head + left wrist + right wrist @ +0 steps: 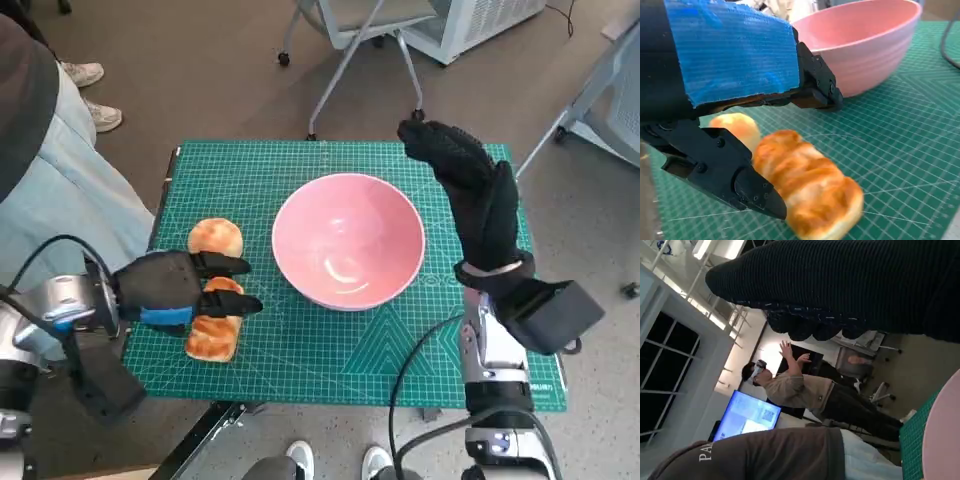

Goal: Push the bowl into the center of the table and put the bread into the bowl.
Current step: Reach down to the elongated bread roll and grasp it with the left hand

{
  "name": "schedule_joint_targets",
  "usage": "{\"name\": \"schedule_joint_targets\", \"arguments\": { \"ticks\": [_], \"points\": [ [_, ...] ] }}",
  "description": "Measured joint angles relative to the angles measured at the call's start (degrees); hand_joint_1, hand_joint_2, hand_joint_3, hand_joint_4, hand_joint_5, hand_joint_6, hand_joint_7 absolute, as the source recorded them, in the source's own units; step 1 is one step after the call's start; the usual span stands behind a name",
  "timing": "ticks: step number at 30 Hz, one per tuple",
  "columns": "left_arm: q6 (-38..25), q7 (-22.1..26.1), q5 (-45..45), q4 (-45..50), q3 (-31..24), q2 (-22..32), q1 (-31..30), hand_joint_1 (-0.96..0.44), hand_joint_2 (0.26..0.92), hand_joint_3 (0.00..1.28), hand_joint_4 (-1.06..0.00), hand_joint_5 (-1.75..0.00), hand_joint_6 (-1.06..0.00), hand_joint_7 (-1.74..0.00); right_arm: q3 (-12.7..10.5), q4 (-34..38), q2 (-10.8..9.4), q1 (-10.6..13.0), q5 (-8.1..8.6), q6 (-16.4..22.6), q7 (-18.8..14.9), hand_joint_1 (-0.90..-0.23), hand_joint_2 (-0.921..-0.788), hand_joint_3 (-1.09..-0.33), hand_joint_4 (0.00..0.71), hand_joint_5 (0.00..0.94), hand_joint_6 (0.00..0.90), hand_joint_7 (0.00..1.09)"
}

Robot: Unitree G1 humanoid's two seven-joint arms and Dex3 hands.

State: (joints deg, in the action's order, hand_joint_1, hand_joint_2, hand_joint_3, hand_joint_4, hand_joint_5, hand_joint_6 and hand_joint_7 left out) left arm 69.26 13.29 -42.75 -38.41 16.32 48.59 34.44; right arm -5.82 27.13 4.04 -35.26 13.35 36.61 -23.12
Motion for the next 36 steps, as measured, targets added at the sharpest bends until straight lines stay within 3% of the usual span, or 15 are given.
{"name": "schedule_joint_targets", "arguments": {
  "ticks": [11,17,20,22,24,25,26,27,28,29,31,36],
  "points": [
    [1.02,0.43,1.79,-5.42,4.05,-1.16,2.36,-0.02,0.758,0.01,-0.48,-0.02,-0.53,-0.01,-0.01,0.1,-0.01,0.02,0.0,0.13,0.0,-0.682,-0.921,-0.81,0.161,0.0,0.028,0.58],
    [0.87,2.87,4.33,-8.25,6.09,-1.82,3.82,0.02,0.807,0.03,-0.52,-0.02,-0.56,-0.02,-0.03,0.51,-0.01,0.02,-0.01,0.57,0.0,-0.677,-0.921,-0.808,0.162,0.001,0.03,0.58],
    [-0.1,4.58,5.56,-8.55,6.71,-1.9,4.11,0.04,0.856,0.04,-0.61,-0.02,-0.65,-0.04,-0.08,0.88,-0.01,0.02,-0.01,0.74,0.0,-0.676,-0.921,-0.808,0.163,0.001,0.031,0.58],
    [-1.31,5.59,6.02,-8.42,6.98,-1.9,4.21,0.05,0.895,0.09,-0.74,-0.03,-0.77,-0.06,-0.09,1.1,-0.01,0.01,0.0,0.88,0.0,-0.676,-0.921,-0.808,0.163,0.001,0.032,0.58],
    [-2.35,5.96,6.11,-8.17,7.19,-1.9,4.22,0.06,0.907,0.12,-0.81,-0.03,-0.83,-0.07,-0.11,1.3,-0.01,0.01,0.01,0.93,-0.01,-0.676,-0.921,-0.808,0.163,0.001,0.032,0.58],
    [-2.81,5.99,6.06,-8.0,7.3,-1.89,4.22,-0.02,0.91,0.12,-0.84,-0.04,-0.78,-0.31,-0.12,1.4,-0.01,0.02,0.01,0.94,-0.01,-0.677,-0.921,-0.807,0.163,0.001,0.032,0.58],
    [-3.37,5.83,5.55,-7.62,7.44,-1.84,4.2,-0.14,0.914,0.15,-0.89,-0.04,-0.7,-0.69,-0.15,1.48,0.0,0.02,0.01,0.95,-0.01,-0.679,-0.921,-0.807,0.163,0.001,0.032,0.58],
    [-3.86,5.49,4.82,-7.16,7.55,-1.77,4.22,-0.18,0.915,0.16,-0.9,-0.04,-0.67,-0.82,-0.19,1.57,0.0,0.01,0.04,0.95,-0.02,-0.679,-0.921,-0.807,0.163,0.001,0.032,0.58],
    [-4.34,5.07,4.15,-6.67,7.66,-1.69,4.22,-0.15,0.917,0.15,-0.85,-0.25,-0.66,-0.91,-0.22,1.62,0.01,0.01,0.05,0.97,-0.02,-0.68,-0.921,-0.807,0.163,0.001,0.032,0.58],
    [-4.72,4.64,3.42,-6.17,7.75,-1.59,4.22,-0.09,0.918,0.14,-0.76,-0.57,-0.64,-1.05,-0.24,1.67,0.01,0.01,0.06,0.97,-0.03,-0.681,-0.921,-0.807,0.163,0.001,0.033,0.58],
    [-5.73,3.39,1.54,-5.07,8.02,-1.35,4.22,-0.04,0.92,0.12,-0.67,-0.9,-0.62,-1.19,-0.28,1.77,0.02,0.01,0.15,0.97,-0.04,-0.682,-0.921,-0.807,0.162,0.001,0.033,0.58],
    [-7.37,1.12,-1.61,-3.84,8.74,-1.04,4.25,-0.01,0.92,0.08,-0.66,-1.09,-0.64,-1.2,-0.34,1.86,0.02,0.01,0.33,0.98,-0.11,-0.682,-0.921,-0.807,0.162,0.001,0.033,0.57]
  ]
}}
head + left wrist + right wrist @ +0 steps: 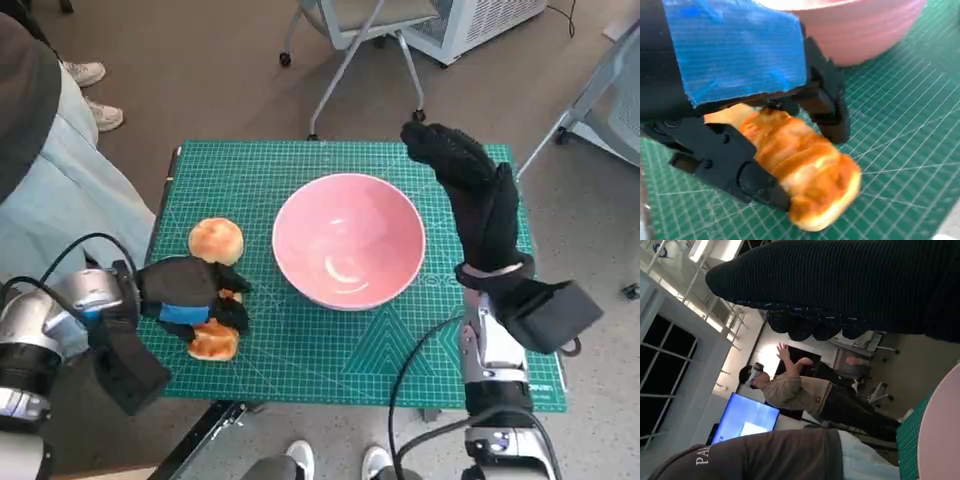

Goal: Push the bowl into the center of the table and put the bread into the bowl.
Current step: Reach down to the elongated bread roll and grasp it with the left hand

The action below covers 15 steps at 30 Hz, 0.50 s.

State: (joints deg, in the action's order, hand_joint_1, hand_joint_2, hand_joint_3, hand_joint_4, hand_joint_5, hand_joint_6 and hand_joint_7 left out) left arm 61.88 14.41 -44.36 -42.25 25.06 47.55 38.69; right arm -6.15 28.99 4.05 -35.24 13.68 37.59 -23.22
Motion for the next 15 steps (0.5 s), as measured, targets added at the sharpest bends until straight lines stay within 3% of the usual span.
{"name": "schedule_joint_targets", "arguments": {
  "ticks": [8,15],
  "points": [
    [-1.94,-3.44,-2.88,0.08,1.36,0.07,0.34,0.0,0.911,0.05,-0.69,-1.23,-0.74,-0.98,-0.06,0.0,0.0,0.0,0.16,0.0,-0.12,-0.685,-0.921,-0.806,0.162,0.0,0.034,0.57],
    [-3.06,-3.42,-2.76,-0.47,1.95,0.13,0.54,0.0,0.92,0.02,-0.7,-1.11,-0.72,-1.1,-0.16,0.01,-0.01,0.0,0.77,-0.06,-0.2,-0.687,-0.921,-0.807,0.162,0.0,0.035,0.57]
  ]
}}
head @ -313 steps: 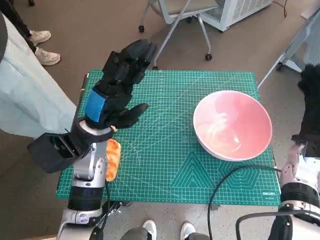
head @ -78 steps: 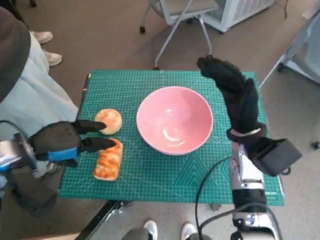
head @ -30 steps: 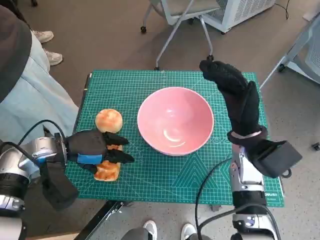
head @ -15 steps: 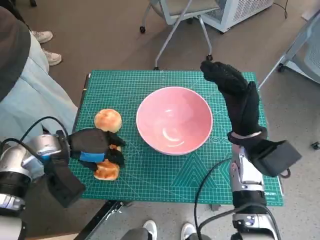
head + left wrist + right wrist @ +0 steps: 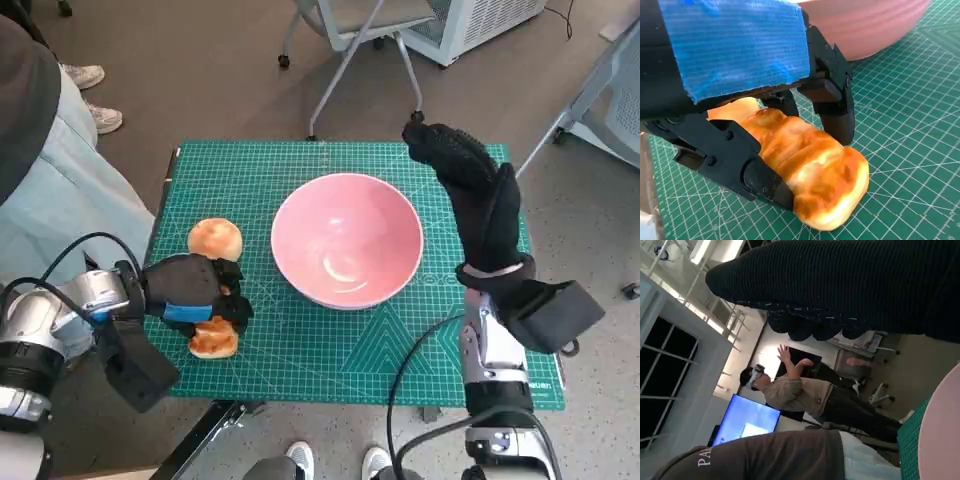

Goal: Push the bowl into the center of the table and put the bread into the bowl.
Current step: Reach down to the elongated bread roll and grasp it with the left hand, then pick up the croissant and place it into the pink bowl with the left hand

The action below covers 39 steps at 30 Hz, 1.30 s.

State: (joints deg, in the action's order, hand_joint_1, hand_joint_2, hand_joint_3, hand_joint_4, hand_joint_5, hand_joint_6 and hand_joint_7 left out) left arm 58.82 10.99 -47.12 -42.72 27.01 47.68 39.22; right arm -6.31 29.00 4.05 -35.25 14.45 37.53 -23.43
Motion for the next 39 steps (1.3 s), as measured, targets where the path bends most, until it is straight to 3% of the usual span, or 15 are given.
{"name": "schedule_joint_targets", "arguments": {
  "ticks": [12,26,39],
  "points": [
    [-0.88,4.73,5.55,0.93,-0.6,0.49,-0.68,0.0,0.919,0.03,-0.71,-1.04,-0.71,-1.17,-0.03,0.02,0.0,0.0,0.95,-0.13,-0.12,-0.687,-0.921,-0.808,0.161,0.0,0.034,0.57],
    [-2.8,10.89,12.66,5.92,-3.42,1.77,-3.61,0.0,0.905,0.0,-0.75,-1.04,-0.78,-1.05,0.05,-0.02,-0.05,0.0,1.23,-0.35,-0.66,-0.688,-0.921,-0.808,0.161,0.0,0.034,0.57],
    [-5.21,18.12,24.93,16.12,-9.66,5.08,-6.34,0.0,0.881,0.0,-0.83,-0.93,-0.81,-1.04,-0.19,0.19,-0.08,0.01,1.46,-0.31,-1.23,-0.688,-0.921,-0.807,0.161,0.0,0.034,0.57]
  ]
}}
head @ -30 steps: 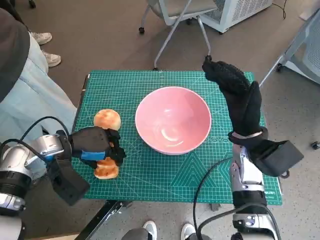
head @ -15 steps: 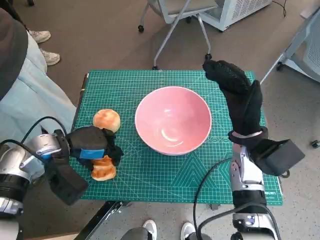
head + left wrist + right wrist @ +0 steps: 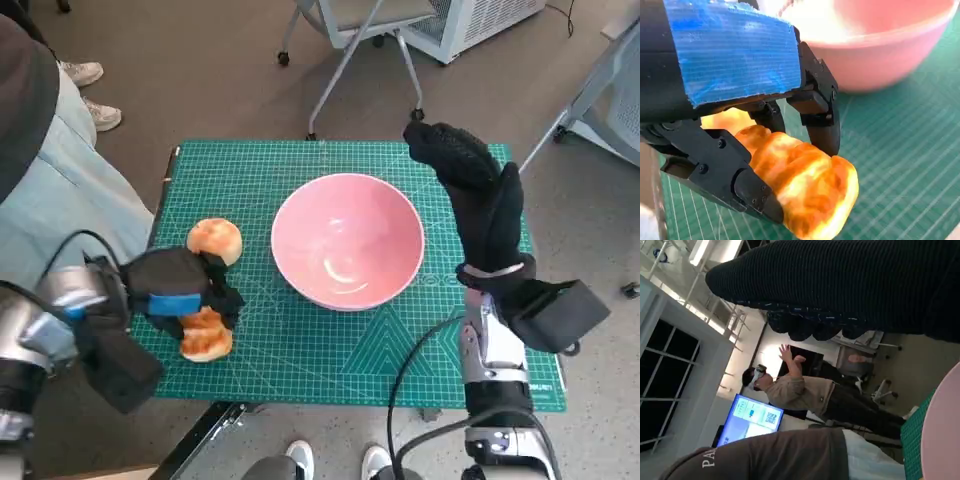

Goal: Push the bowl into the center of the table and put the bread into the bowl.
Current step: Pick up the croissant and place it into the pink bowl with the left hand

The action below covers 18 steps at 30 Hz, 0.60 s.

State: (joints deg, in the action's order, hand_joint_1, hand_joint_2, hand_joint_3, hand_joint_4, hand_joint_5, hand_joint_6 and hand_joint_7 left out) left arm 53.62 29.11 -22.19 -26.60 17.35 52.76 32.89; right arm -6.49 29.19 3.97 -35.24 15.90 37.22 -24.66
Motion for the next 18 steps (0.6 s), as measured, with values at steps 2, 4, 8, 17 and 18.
{"name": "schedule_joint_targets", "arguments": {
  "ticks": [2,4,8,17,18],
  "points": [
    [-0.75,1.2,2.33,1.96,-1.24,0.77,-0.16,0.0,0.875,0.0,-0.85,-0.9,-0.82,-1.04,-0.04,0.03,-0.01,0.0,0.04,0.0,-0.02,-0.688,-0.921,-0.807,0.161,0.0,0.035,0.57],
    [-1.39,2.23,4.35,3.66,-2.44,1.33,-0.27,0.0,0.872,0.0,-0.86,-0.88,-0.83,-1.04,-0.06,0.05,0.0,0.0,0.11,0.01,-0.03,-0.688,-0.921,-0.807,0.162,0.0,0.035,0.57],
    [-2.9,3.66,8.19,7.45,-5.14,2.21,-0.46,0.0,0.869,0.0,-0.87,-0.86,-0.83,-1.05,-0.08,0.08,-0.02,0.0,0.16,0.03,-0.04,-0.69,-0.921,-0.806,0.162,0.0,0.035,0.57],
    [-5.93,4.48,11.23,14.49,-10.28,2.48,-0.25,0.0,0.854,0.0,-0.9,-0.79,-0.88,-1.03,-0.11,0.1,-0.07,0.0,0.18,0.06,-0.04,-0.691,-0.921,-0.808,0.16,0.0,0.033,0.57],
    [-6.17,4.48,11.26,15.02,-10.71,2.47,-0.03,0.0,0.854,0.0,-0.9,-0.79,-0.88,-1.03,-0.13,0.12,-0.08,0.0,0.19,0.06,-0.04,-0.691,-0.921,-0.808,0.16,0.0,0.033,0.57]
  ]
}}
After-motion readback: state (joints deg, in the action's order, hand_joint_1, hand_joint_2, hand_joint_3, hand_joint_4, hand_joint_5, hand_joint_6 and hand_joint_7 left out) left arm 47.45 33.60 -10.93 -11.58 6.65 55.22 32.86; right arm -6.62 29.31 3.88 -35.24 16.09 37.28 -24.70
